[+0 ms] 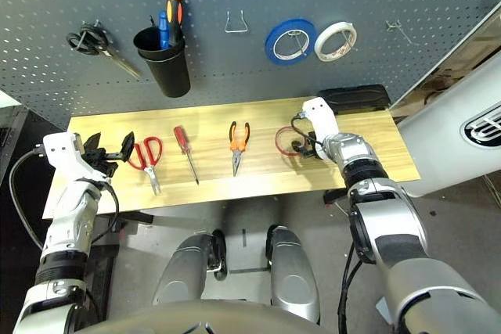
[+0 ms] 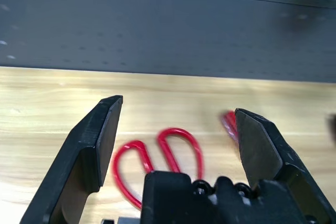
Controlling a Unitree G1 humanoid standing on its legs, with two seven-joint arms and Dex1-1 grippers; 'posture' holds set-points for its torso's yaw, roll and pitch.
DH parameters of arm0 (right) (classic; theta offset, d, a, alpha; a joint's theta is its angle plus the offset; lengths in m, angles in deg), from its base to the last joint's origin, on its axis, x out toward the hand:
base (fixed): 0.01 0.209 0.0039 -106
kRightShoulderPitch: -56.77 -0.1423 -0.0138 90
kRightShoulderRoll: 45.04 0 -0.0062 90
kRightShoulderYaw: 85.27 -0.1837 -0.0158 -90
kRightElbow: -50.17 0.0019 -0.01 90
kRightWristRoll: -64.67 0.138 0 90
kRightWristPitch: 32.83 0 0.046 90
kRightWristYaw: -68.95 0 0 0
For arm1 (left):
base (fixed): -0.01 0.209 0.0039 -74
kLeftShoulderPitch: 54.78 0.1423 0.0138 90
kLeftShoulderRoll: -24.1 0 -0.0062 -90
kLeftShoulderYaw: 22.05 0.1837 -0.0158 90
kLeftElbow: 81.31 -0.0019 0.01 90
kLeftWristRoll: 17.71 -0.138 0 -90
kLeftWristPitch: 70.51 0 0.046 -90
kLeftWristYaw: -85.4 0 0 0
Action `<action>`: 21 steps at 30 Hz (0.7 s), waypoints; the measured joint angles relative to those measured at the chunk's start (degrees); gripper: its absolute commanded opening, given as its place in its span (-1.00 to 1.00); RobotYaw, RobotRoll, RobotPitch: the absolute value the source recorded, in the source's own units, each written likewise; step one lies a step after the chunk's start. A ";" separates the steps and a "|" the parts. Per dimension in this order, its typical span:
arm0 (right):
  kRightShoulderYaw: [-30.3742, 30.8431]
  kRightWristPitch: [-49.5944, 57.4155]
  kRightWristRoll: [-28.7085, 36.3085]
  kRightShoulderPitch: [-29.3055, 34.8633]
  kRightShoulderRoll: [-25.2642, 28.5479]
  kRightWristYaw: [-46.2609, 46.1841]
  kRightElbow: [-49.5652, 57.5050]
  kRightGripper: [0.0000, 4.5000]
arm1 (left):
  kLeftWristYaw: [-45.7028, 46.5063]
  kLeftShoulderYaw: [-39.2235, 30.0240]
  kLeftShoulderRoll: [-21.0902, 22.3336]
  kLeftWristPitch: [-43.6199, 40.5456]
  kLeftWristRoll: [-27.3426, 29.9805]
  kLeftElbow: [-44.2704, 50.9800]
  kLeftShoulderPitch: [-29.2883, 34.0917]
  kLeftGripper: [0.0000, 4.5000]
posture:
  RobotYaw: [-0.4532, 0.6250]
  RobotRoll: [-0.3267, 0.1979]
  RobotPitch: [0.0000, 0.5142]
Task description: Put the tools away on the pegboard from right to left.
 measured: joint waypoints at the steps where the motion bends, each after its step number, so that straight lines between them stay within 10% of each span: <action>1: 0.08 -0.15 -0.24 -0.14 -0.12 -0.14 -0.53 1.00 | -1.43 0.51 0.24 -0.67 0.51 1.61 1.09 0.98 | -0.11 0.25 0.08; 11: -0.04 -2.93 -0.68 -2.85 -0.21 -1.13 -4.76 1.00 | -21.64 7.85 12.99 -11.06 5.49 16.53 8.08 0.98 | 0.00 0.25 0.19; 19: -0.46 -4.25 -1.26 -3.87 -0.35 -3.44 -6.31 1.00 | -27.86 12.11 14.96 -12.41 4.88 15.37 5.50 0.98 | -0.01 0.25 0.22; 21: -0.60 -4.55 -1.26 -4.30 -0.48 -3.88 -6.67 0.74 | -28.60 12.23 15.53 -12.39 4.66 14.54 4.37 1.00 | -0.02 0.25 0.23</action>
